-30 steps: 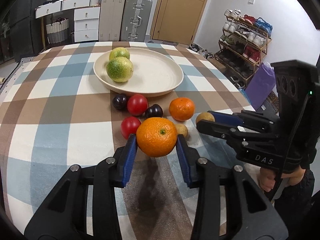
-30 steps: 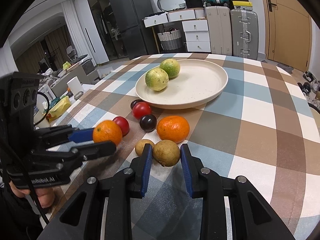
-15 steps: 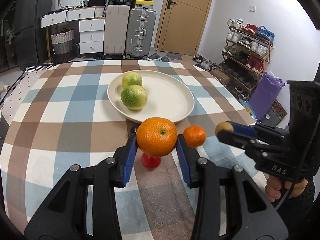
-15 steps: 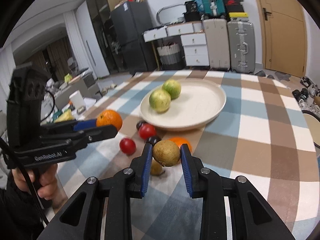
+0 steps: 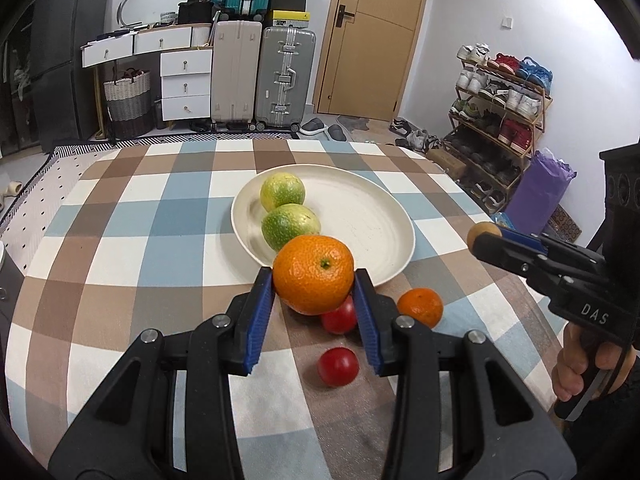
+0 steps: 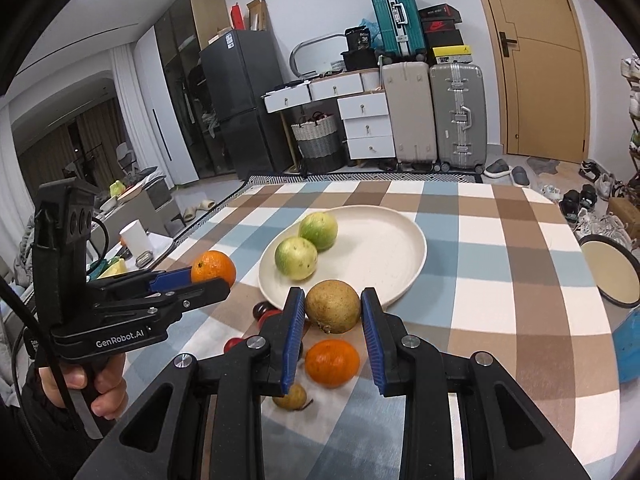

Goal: Organize fruits

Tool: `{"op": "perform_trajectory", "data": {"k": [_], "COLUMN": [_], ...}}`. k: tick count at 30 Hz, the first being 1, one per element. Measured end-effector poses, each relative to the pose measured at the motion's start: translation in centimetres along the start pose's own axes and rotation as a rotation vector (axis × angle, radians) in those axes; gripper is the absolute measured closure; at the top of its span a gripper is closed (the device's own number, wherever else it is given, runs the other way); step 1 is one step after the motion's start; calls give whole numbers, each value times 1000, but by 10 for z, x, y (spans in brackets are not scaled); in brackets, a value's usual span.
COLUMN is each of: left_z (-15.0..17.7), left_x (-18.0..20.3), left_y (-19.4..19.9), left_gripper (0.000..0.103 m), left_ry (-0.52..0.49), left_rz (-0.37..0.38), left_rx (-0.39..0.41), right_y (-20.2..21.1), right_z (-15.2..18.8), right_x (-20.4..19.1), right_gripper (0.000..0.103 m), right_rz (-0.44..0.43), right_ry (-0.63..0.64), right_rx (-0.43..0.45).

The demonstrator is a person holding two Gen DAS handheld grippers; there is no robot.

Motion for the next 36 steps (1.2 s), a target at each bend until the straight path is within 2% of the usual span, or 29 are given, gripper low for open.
{"op": "perform_trajectory", "data": {"k": [16,36], "left_z": [-20,-23], "left_x": [-28,-55], "left_y": [-23,-56], "left_gripper": [66,66], "left_ry": [-26,-11], "left_rz": [-29,-49], "left_rx": [-8,-46], "right_y": [-30,-59], "right_z": [-18,-22], "right_x": [9,10], "right_gripper": [73,73], "right_rz": [32,55], "right_ry": [-26,-5], "right_rx": [7,-17]}}
Point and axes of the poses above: each gripper's, at about its wrist camera, not at the fingertips, and y roughly against the way its jaws point, x to its right, z to its underside, the point moved 10 cm from there along -y, roughly the way its jaws point, and after that the axes turned 13 degrees about z, right-handed, at the moved point
